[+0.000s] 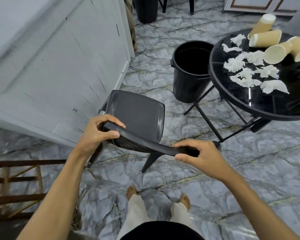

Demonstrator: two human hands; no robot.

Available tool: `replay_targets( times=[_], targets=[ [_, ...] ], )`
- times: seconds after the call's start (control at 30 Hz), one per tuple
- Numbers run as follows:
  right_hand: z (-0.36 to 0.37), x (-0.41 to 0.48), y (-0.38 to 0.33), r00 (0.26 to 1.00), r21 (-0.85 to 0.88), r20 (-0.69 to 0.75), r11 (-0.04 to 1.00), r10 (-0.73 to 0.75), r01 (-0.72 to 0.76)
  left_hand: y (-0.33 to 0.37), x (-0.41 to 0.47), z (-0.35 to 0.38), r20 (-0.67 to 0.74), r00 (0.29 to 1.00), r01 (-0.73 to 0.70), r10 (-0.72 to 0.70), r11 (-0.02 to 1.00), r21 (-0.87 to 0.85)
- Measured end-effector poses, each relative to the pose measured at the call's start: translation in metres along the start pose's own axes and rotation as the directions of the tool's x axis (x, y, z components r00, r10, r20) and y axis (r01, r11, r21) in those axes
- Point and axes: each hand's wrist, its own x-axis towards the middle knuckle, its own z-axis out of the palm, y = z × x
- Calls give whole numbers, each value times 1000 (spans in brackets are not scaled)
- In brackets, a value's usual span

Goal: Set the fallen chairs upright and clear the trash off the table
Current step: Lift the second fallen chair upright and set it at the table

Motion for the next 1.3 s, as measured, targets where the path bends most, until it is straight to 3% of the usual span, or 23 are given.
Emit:
replay_targets(
  times=[0.23, 0.43, 0.53, 0.67, 0.83, 1.03, 1.3],
  targets=[
    [50, 46, -52, 1000, -82, -14, 997, -12, 11, -28, -17, -94, -124, 992, -41, 28, 993, -110],
    [67, 85, -82, 998, -123, 53, 992, 26, -19, -49, -35, -157, -164, 986, -1, -40, 970, -242],
    [65, 99, -87, 988, -133, 126, 989, 88, -71, -49, -35, -168, -145, 988, 19, -52, 976, -219],
    [49, 109, -82, 989, -111, 98, 989, 113, -102, -50, -27, -163, -178, 983, -12, -37, 964, -266],
    [28, 123, -62, 974, -108, 167, 985, 151, -134, -51, -22, -161, -201, 978, -16, -48, 952, -304],
    [6, 129, -26, 975, 9, 179, 991, 128, -132, -54, -25, -157, -222, 973, -5, -69, 947, -320],
    [13, 127, 18, 990, 355, 64, 924, 127, -142, -58, -25, -158, -246, 966, -10, -79, 941, -339]
  ],
)
